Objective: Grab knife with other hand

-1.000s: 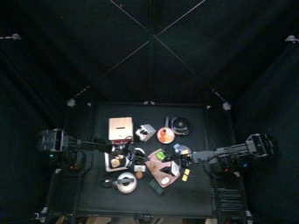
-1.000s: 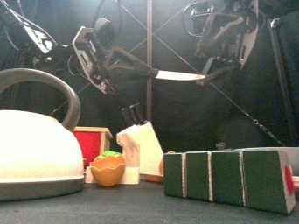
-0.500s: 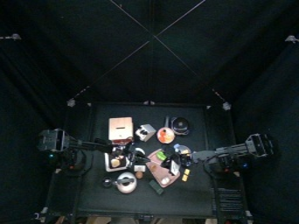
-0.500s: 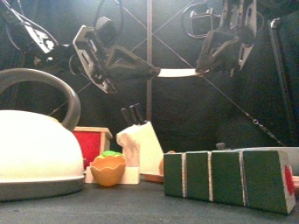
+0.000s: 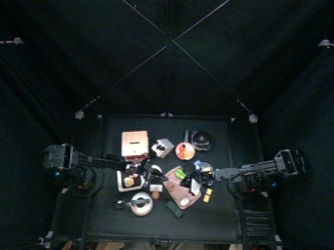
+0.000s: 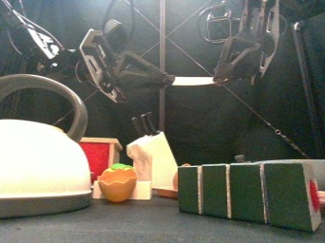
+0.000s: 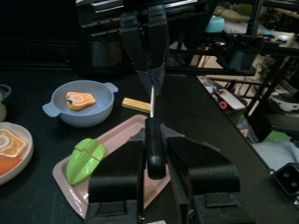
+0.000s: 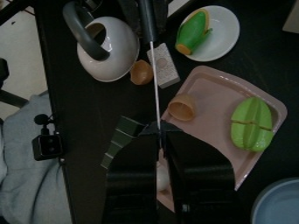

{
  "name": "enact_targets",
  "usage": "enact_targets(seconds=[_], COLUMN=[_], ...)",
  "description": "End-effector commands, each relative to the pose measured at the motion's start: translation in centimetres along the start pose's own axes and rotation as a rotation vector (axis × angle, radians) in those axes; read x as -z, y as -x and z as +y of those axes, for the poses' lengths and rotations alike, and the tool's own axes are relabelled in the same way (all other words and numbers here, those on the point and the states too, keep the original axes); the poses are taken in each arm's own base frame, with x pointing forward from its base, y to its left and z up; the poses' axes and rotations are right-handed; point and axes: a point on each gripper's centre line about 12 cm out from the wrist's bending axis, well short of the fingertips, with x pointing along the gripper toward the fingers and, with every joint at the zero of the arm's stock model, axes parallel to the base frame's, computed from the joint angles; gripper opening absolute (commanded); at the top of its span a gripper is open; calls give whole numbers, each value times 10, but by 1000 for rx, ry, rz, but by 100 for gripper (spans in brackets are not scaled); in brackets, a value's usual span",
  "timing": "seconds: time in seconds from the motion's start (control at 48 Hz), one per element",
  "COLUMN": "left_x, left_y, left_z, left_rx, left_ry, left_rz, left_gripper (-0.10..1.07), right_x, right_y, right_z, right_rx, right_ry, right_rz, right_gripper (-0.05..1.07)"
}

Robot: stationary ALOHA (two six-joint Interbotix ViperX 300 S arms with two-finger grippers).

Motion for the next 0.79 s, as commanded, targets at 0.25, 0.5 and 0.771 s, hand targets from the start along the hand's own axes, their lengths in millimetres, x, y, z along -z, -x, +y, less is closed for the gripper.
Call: enact_targets(seconds=[0.25, 0.5, 0.771], left_x=[-12, -13, -12], left_y=[-3, -2, -3], left_z=[0, 0, 1], left_rx=[3, 1, 2], left_ry=[-11, -11, -11], left_rz=[-38, -41, -37], left_gripper=[69, 82, 82], right_x=[-5, -2, -2], right_y=[5, 4, 4], right_z=[3, 2, 2], right_rx=[-14, -13, -14], right_ry=[-8, -18, -14], right_rz=[-20, -12, -13], right_gripper=[36, 36, 36])
